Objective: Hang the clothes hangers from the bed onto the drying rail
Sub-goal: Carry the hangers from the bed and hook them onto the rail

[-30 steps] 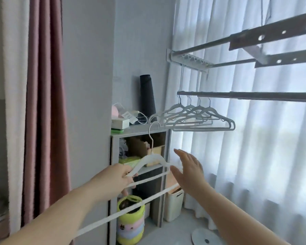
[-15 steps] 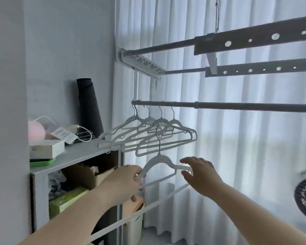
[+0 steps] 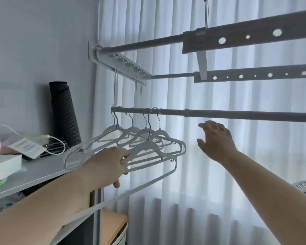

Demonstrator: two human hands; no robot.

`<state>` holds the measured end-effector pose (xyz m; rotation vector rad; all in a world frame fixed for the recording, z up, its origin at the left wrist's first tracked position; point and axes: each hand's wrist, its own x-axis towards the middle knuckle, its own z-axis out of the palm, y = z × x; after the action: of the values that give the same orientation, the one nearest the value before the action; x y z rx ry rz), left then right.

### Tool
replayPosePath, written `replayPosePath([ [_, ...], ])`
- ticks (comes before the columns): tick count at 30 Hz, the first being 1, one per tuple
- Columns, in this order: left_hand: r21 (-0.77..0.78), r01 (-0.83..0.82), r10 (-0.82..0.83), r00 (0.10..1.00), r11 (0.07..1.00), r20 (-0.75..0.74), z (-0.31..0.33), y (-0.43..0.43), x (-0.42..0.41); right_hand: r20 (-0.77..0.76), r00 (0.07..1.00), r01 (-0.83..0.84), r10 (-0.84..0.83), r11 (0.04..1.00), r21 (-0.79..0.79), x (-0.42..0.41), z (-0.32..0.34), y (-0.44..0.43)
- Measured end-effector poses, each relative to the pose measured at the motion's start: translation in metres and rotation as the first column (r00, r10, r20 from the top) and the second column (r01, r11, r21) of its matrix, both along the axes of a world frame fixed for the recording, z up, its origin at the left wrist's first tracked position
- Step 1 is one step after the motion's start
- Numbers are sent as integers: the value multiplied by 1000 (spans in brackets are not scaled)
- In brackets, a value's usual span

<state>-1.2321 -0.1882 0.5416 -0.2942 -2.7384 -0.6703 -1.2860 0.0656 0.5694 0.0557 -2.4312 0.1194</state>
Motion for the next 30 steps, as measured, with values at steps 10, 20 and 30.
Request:
replayPosePath([
  [10, -3, -38, 37, 996, 999, -76, 27, 78, -82, -94, 989, 127, -118, 987, 95, -53, 38, 74],
  [20, 37, -101, 101, 995, 994, 18, 24, 118, -145, -214, 975, 107, -62, 973, 205, -78, 30, 92],
  [30, 167, -173, 157, 982, 971, 104, 9, 126, -170, -284, 959, 53, 15, 971, 231, -86, 28, 97],
])
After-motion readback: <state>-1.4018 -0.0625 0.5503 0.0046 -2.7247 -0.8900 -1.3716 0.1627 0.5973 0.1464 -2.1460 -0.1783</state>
